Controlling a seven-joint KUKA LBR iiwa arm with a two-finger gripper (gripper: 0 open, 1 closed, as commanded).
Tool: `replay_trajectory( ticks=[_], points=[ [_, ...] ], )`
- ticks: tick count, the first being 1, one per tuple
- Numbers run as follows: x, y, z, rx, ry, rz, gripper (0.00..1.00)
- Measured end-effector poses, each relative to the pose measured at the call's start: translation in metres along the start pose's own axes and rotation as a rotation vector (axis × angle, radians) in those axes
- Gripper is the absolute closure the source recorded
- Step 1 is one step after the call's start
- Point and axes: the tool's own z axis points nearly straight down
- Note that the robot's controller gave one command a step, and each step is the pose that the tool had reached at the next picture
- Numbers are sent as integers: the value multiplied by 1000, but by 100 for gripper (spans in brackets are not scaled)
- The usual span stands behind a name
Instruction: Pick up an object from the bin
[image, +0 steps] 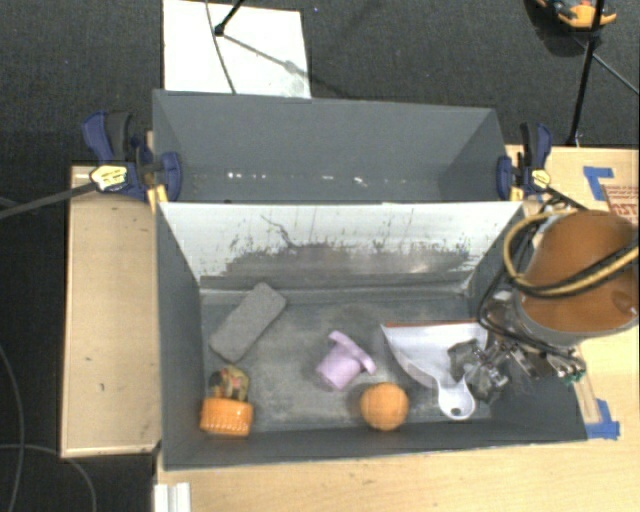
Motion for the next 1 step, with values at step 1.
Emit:
replay_trajectory(
  ticks=[1],
  points=[
    [-7,-4,-15,13,-14,-16,100]
  ],
)
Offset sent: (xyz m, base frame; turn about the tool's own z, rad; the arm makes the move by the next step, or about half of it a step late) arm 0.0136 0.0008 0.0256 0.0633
